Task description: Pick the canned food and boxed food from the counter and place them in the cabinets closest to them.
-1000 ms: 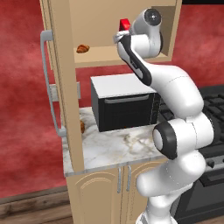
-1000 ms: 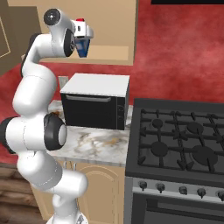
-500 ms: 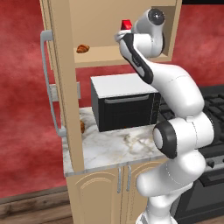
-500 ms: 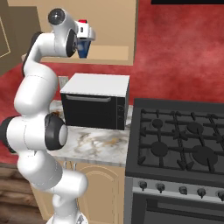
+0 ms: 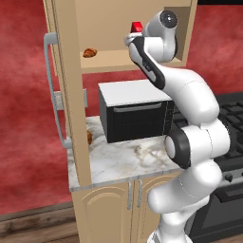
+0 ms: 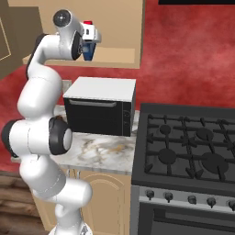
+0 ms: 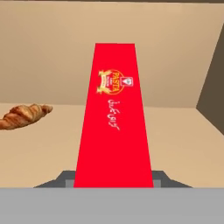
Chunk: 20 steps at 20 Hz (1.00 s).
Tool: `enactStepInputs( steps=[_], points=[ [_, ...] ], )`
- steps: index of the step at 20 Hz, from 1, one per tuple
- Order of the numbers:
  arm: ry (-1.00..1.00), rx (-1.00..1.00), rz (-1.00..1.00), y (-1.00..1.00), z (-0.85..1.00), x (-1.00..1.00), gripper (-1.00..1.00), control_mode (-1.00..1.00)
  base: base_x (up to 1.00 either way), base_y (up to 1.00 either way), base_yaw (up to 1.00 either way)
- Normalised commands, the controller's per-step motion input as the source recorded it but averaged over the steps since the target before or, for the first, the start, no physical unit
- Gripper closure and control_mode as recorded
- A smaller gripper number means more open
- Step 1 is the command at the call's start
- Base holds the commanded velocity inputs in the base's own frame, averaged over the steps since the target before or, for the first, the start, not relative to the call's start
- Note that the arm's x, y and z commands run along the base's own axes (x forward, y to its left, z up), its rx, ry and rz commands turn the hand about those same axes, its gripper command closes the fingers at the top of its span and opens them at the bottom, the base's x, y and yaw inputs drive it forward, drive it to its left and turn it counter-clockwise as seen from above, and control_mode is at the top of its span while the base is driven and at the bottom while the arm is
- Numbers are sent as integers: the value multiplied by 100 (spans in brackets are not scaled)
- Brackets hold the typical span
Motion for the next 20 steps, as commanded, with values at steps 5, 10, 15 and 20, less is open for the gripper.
enactStepInputs(
  steps=[5, 10, 15, 20],
  points=[
    [0, 0, 0, 0, 0, 34, 100, -100, 0, 0, 0],
    [0, 0, -1, 0, 0, 40, 100, -100, 0, 0, 0],
    [0, 0, -1, 0, 0, 39, 100, -100, 0, 0, 0],
    [0, 0, -1, 0, 0, 32, 100, -100, 0, 0, 0]
  ],
)
